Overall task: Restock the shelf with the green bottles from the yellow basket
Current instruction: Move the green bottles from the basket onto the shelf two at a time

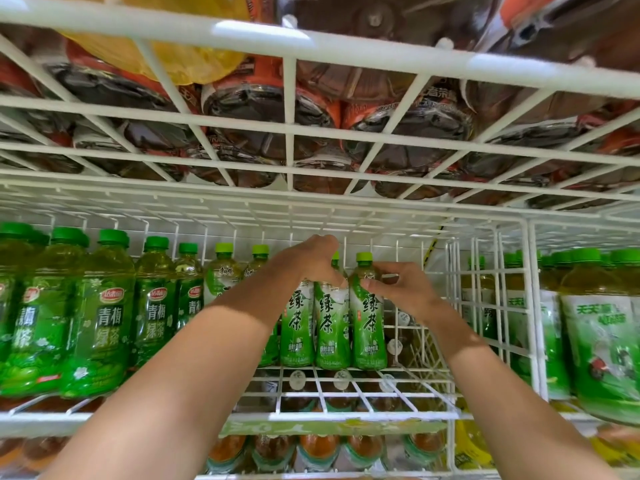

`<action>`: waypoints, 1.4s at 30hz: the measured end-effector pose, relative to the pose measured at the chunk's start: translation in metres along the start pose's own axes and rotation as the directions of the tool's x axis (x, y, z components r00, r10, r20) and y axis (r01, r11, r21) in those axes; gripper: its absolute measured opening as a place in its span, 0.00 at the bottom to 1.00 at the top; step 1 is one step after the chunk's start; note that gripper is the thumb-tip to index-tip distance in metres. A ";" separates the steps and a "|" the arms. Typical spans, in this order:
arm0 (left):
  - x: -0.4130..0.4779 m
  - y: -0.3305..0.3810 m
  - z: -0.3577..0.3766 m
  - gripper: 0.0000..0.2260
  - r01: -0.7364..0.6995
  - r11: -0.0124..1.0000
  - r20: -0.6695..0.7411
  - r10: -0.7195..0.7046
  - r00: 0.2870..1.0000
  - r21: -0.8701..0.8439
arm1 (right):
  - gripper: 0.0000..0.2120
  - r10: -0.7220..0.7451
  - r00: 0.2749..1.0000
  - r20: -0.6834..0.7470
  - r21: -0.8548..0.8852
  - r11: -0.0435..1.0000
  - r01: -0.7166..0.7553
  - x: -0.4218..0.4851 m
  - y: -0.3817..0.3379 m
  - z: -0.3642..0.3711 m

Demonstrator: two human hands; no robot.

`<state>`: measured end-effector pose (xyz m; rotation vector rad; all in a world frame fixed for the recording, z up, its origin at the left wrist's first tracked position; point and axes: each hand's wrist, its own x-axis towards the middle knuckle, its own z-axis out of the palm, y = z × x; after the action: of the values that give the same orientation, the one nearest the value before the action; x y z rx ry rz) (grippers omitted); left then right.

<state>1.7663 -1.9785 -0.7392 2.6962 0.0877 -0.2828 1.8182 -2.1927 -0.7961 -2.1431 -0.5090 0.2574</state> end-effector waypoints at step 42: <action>-0.340 0.014 0.021 0.28 0.059 0.904 -0.280 0.069 0.958 0.424 | 0.34 -0.228 0.960 0.162 -0.773 0.575 0.267 -0.255 -0.174 0.045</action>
<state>1.4311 -2.0064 -0.6804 3.1613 0.1159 0.1165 1.5277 -2.1838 -0.6817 -2.8828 -1.1091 -0.1270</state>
